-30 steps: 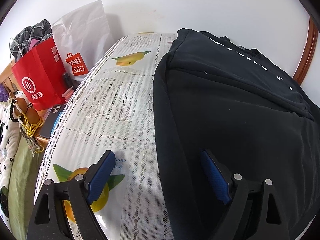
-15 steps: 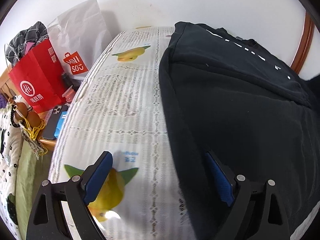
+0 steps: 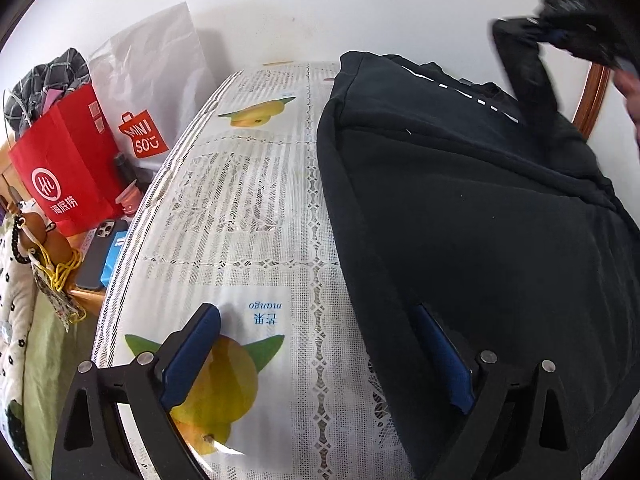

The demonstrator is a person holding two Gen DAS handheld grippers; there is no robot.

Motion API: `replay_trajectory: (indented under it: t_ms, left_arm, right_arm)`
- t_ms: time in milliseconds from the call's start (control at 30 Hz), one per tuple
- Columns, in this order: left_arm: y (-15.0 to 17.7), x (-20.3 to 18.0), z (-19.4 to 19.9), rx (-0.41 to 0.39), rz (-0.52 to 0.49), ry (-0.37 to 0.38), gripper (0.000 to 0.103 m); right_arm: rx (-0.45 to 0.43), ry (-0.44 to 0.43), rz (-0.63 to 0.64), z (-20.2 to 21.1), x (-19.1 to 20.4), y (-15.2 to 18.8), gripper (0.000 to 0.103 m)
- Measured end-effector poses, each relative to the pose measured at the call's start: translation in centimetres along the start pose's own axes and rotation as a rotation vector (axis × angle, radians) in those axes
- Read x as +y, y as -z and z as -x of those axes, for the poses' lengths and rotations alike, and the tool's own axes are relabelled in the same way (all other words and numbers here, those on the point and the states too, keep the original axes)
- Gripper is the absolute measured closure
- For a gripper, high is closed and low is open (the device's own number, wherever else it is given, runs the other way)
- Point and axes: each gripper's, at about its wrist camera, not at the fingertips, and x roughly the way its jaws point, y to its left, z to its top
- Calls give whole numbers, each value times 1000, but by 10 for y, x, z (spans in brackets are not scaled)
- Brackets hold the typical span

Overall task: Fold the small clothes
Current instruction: 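Fold the plain sleeve across the sweatshirt body with the right gripper, then release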

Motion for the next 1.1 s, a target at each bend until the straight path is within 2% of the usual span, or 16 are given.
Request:
replay_trajectory:
  t_ms: [67, 167, 333, 400, 433, 467, 500, 567, 633, 700, 767, 900, 1100]
  left_arm:
    - [0, 1, -1, 2, 4, 7, 5]
    - [0, 1, -1, 3, 4, 6, 4]
    - [0, 1, -1, 4, 5, 8, 3]
    - [0, 1, -1, 5, 6, 9, 3]
    - [0, 1, -2, 5, 6, 10, 3]
    - [0, 1, -2, 5, 6, 11, 3]
    - [0, 1, -2, 5, 6, 11, 2]
    - [0, 1, -3, 6, 6, 12, 2]
    - [0, 1, -3, 6, 6, 12, 2]
    - [0, 1, -3, 6, 6, 12, 1]
    - [0, 1, -3, 6, 7, 12, 1]
    - [0, 0, -3, 6, 7, 11, 1]
    - [0, 1, -3, 6, 8, 12, 0]
  right_arm:
    - [-2, -43, -4, -19, 17, -6, 92]
    - [-5, -63, -8, -45, 35, -7, 92]
    - [30, -61, -47, -94, 39, -8, 90]
    - [48, -106, -66, -102, 36, -5, 81]
    - [69, -143, -81, -102, 32, -2, 71]
    - [85, -183, -89, -103, 29, 2, 66]
    - [77, -188, -83, -102, 30, 4, 63]
    - [39, -128, -24, -93, 30, 14, 63]
    - [43, -59, 39, -89, 27, 24, 63]
    - [83, 20, 71, -96, 22, 35, 66]
    - [145, 101, 82, -111, 16, 46, 75]
    - [155, 102, 67, -120, 11, 54, 76]
    - [149, 30, 23, -86, -1, 57, 74]
